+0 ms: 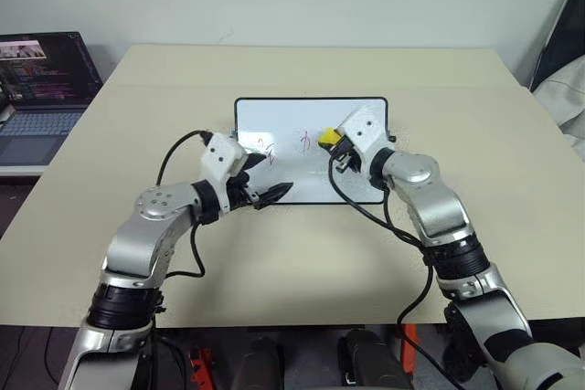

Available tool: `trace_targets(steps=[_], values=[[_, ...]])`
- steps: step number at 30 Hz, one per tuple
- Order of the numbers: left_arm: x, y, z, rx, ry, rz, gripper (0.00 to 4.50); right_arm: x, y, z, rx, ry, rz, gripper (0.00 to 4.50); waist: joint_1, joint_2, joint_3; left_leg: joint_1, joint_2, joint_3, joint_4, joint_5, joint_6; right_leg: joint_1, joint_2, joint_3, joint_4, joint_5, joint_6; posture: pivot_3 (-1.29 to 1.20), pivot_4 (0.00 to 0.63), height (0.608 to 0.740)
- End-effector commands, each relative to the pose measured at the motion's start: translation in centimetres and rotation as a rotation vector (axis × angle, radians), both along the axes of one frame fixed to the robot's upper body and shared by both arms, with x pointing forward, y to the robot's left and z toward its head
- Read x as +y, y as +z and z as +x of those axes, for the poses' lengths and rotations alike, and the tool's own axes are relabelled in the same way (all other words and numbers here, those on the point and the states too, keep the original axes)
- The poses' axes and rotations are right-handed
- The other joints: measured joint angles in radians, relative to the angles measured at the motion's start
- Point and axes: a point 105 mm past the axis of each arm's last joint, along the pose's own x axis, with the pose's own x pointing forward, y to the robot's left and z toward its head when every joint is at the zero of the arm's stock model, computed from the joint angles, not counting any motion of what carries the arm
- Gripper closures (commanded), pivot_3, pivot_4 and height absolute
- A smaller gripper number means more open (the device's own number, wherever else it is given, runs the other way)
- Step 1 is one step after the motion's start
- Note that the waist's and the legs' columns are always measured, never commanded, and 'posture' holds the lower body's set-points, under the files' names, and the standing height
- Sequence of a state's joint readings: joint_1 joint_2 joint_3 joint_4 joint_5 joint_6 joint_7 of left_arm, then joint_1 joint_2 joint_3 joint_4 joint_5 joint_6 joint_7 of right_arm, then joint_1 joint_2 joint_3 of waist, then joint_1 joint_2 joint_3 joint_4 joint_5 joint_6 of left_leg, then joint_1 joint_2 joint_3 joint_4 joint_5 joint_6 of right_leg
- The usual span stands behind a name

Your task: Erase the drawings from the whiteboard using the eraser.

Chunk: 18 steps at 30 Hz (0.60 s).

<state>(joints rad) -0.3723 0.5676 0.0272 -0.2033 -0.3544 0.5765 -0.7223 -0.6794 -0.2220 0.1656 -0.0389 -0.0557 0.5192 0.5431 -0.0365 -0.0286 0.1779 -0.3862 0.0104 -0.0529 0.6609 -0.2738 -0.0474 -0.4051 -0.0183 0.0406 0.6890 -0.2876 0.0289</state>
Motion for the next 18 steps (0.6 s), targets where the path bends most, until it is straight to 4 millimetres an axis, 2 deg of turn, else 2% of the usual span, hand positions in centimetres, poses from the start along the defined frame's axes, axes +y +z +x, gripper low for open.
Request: trace_targets(steps=[1,4,8,12,18], values=[[0.9,2.2,-0.8,-0.092,0.034,-0.042,0.00,0.0,2.5,-3.0,-0.074,0.108,0.114,3.37,0.002,0.000,0.000,-0.001,0.000,0.000,0.000,0.000,0.000,0.000,0.000,0.000,-0.001,0.000,0.000,0.00,0.150,0.740],[1.7,2.1,-1.5,-0.087,0.075,-0.078,0.00,-0.3,2.3,-5.3,-0.105,0.170,0.130,3.37,0.005,0.000,0.000,-0.006,0.000,-0.003,-0.001,-0.001,0.000,0.000,-0.001,-0.002,-0.008,0.000,0.000,0.00,0.150,0.740],[2.7,1.6,-2.6,-0.064,0.133,-0.144,0.00,-0.8,-0.3,-8.2,-0.023,0.243,0.121,3.38,0.007,0.000,0.000,-0.009,-0.001,-0.004,0.000,-0.001,0.001,-0.001,-0.003,-0.002,-0.009,0.000,0.000,0.00,0.150,0.740],[3.1,1.0,-3.4,-0.046,0.142,-0.162,0.00,-1.4,-1.8,-8.6,0.045,0.211,0.173,3.38,0.006,0.000,0.000,-0.007,-0.001,-0.004,0.000,-0.001,0.001,-0.001,-0.002,-0.003,-0.007,0.000,0.001,0.00,0.150,0.740],[2.7,0.8,-3.5,-0.040,0.123,-0.134,0.00,-1.1,-2.0,-7.4,0.027,0.167,0.153,3.38,0.005,0.000,0.000,-0.005,0.000,-0.003,0.001,-0.001,0.001,0.001,0.000,-0.002,-0.007,0.001,0.001,0.00,0.150,0.740]])
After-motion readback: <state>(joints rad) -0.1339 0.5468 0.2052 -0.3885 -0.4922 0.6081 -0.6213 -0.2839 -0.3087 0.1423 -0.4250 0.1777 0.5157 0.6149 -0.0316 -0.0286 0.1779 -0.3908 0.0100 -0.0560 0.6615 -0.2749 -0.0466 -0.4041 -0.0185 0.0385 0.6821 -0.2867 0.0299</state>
